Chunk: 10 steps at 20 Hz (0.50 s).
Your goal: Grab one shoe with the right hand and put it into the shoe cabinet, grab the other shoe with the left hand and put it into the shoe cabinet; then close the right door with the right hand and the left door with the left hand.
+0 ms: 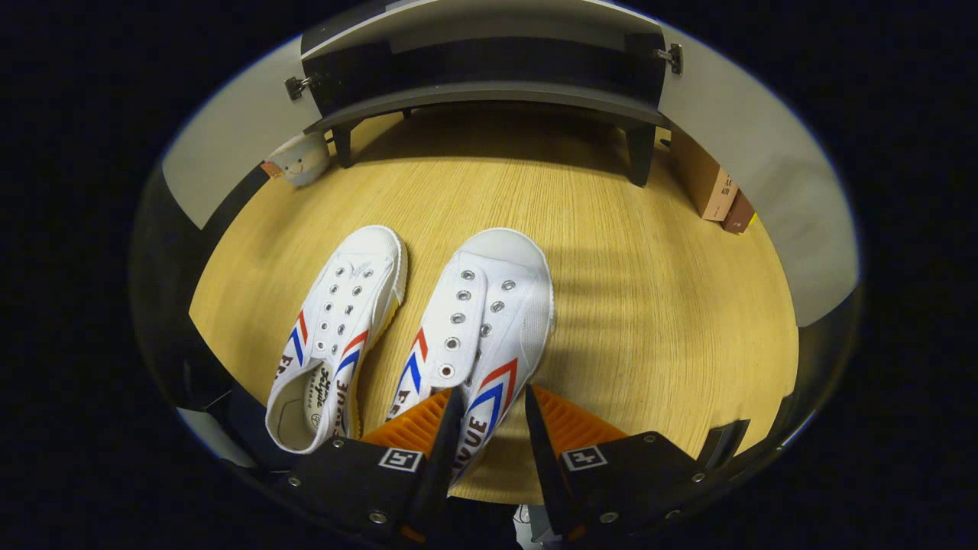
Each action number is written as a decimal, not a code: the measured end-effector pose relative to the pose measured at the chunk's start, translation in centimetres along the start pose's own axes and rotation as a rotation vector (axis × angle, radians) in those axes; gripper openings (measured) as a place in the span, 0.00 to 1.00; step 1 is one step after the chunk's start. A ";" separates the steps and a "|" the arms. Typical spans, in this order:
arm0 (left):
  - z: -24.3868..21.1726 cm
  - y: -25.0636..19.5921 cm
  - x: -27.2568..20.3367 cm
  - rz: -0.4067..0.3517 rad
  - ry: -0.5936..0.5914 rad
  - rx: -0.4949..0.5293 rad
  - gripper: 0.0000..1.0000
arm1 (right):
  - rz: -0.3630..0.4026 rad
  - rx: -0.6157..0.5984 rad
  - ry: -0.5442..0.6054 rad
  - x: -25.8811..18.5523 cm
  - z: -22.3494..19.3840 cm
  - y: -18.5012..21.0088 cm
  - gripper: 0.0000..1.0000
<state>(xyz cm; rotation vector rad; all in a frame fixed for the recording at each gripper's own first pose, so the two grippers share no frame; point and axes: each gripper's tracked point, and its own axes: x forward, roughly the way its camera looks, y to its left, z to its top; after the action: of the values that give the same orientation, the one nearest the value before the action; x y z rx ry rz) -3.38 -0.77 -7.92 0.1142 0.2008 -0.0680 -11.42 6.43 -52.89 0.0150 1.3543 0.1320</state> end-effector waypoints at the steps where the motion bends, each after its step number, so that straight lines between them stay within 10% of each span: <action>1: -0.1 0.0 0.0 -0.001 0.002 -0.005 0.98 | 0.000 0.016 0.001 0.2 0.0 0.1 0.48; 10: -0.2 -0.5 -0.6 -0.034 -0.009 -0.022 0.98 | -0.015 0.196 -0.010 0.0 0.5 -0.8 0.04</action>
<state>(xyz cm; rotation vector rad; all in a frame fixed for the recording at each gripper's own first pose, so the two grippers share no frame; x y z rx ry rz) -4.09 -1.25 -8.05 0.0887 0.1942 -0.0999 -10.88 5.69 -52.84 0.1701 1.3530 -0.0143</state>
